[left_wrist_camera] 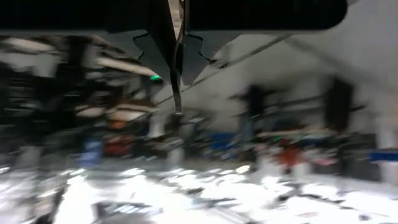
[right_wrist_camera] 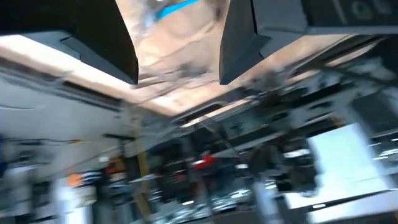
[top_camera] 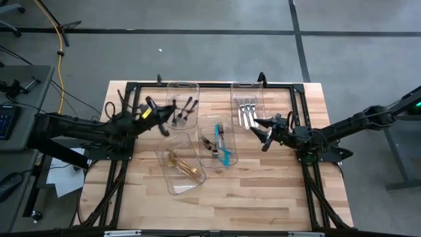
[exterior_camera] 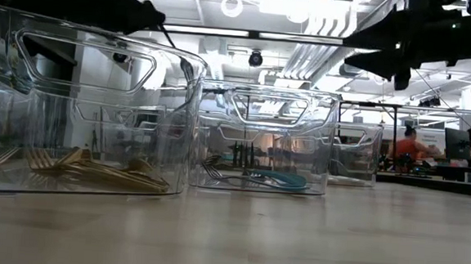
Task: Sort silverware by color (type)
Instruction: Put the black fork into the top left transparent bin
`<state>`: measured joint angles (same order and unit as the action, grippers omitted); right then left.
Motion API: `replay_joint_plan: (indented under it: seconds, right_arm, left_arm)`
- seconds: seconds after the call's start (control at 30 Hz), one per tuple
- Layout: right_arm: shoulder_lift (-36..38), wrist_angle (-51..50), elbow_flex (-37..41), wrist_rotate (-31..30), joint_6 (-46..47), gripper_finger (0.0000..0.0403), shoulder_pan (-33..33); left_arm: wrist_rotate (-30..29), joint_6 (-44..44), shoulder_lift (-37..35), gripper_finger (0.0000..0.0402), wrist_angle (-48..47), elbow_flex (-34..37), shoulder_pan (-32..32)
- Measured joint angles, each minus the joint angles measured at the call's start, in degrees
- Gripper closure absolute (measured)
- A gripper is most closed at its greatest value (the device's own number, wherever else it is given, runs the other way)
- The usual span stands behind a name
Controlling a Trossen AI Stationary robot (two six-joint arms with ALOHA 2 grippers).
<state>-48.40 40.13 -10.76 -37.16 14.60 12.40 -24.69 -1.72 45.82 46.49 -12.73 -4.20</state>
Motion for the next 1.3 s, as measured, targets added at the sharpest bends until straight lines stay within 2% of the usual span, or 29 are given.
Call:
replay_joint_plan:
  seconds: [0.07,0.2,0.33,0.4,0.47,0.53,0.63,0.73,0.97,1.3]
  right_arm:
    - [0.0,0.0,0.0,-4.4,0.0,0.0182,0.0]
    - [0.0,-0.1,0.0,-10.9,-0.2,0.0182,0.0]
    - [0.0,-2.9,-0.1,-10.6,-1.1,0.0182,0.0]
    - [0.0,-4.1,-0.1,-10.2,-1.1,0.0182,0.0]
    - [0.0,-4.2,-0.1,-10.2,-1.1,0.0182,0.0]
    - [0.0,-4.2,-0.1,-10.2,-1.2,0.0182,-0.1]
    - [0.0,-4.3,-0.1,-10.1,-1.6,0.0182,-0.5]
    - [0.0,-5.2,-0.1,-9.6,-0.6,0.0182,-0.8]
    - [0.0,-7.1,-0.1,-7.3,0.7,0.0182,-0.8]
    - [0.0,-7.8,-0.1,-7.2,3.2,0.0182,-0.8]
  left_arm:
    - [-3.3,-0.4,0.8,0.0401,-8.4,-5.4,-1.0]
    - [-5.6,2.1,4.7,0.0401,-39.0,-23.0,-5.6]
    - [-5.8,5.4,14.2,0.0401,-68.3,-41.3,-12.0]
    - [-4.5,7.6,19.3,0.0402,-79.0,-48.9,-15.0]
    - [-0.7,9.9,24.5,0.0402,-86.5,-54.7,-18.0]
    - [5.5,11.0,29.0,0.0402,-89.3,-58.2,-20.4]
    - [15.5,12.9,34.3,0.0402,-88.4,-60.4,-23.2]
    - [21.1,14.2,39.2,0.0402,-89.0,-61.3,-25.8]
    - [28.6,16.6,46.9,0.0402,-90.5,-61.3,-31.2]
    - [29.2,17.4,53.5,0.0401,-97.1,-61.3,-34.1]
